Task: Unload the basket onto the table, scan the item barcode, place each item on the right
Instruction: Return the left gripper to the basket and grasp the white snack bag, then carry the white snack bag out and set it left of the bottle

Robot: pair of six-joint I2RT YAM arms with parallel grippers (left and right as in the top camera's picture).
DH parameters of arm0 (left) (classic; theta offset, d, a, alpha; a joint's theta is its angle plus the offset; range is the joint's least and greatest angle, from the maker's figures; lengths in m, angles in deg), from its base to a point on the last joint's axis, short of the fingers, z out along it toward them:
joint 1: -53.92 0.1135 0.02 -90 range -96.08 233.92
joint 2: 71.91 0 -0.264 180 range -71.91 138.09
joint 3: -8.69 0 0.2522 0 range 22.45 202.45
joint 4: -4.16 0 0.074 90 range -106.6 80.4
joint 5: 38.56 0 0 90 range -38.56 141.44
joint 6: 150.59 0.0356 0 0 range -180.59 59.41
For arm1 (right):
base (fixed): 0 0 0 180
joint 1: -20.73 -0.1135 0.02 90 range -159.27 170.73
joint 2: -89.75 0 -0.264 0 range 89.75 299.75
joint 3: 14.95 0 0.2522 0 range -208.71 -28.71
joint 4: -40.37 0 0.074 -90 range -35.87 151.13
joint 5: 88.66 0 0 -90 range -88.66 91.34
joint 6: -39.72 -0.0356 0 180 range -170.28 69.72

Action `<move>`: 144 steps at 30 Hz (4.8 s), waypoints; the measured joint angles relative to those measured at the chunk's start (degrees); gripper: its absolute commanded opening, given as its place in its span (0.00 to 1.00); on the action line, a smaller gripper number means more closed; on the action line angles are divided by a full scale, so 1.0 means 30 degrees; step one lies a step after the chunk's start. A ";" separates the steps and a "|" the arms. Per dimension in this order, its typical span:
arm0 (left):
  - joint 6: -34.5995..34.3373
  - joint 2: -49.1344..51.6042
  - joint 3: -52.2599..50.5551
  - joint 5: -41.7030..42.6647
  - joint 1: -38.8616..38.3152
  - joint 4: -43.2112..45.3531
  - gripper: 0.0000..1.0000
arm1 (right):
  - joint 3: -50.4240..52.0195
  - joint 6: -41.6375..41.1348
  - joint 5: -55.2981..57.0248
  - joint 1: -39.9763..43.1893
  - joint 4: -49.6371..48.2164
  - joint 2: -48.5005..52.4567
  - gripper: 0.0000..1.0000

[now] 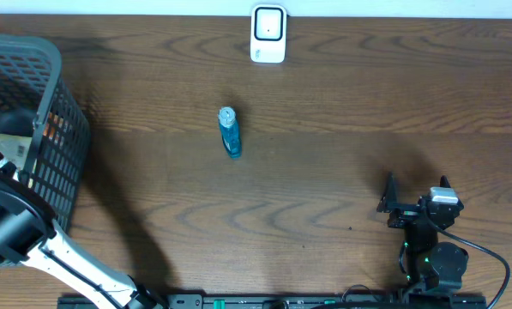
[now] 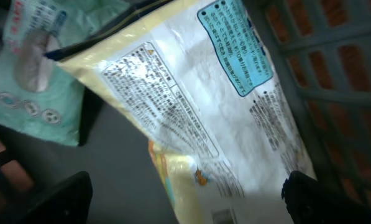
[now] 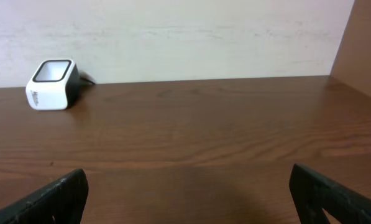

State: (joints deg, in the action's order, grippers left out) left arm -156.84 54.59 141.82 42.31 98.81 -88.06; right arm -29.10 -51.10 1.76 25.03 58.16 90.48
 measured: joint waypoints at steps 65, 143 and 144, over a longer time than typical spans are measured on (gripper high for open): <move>0.8874 -0.3745 -0.7344 0.1902 -0.0736 0.7300 0.07 | 0.0000 0.0000 -0.0007 0.0000 0.0007 0.0000 0.99; 1.9052 -1.7012 -0.4852 0.6295 -0.9500 1.1460 0.07 | 0.0000 0.0000 -0.0007 0.0000 0.0007 0.0007 0.99; 2.0465 -1.6721 -0.4881 0.6186 -1.1103 1.0856 0.07 | 0.0000 0.0000 -0.0007 0.0000 0.0000 0.0000 0.99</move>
State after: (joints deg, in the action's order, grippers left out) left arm -95.45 4.43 127.18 60.87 65.50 -55.49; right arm -29.10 -51.10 1.74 25.03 58.16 90.48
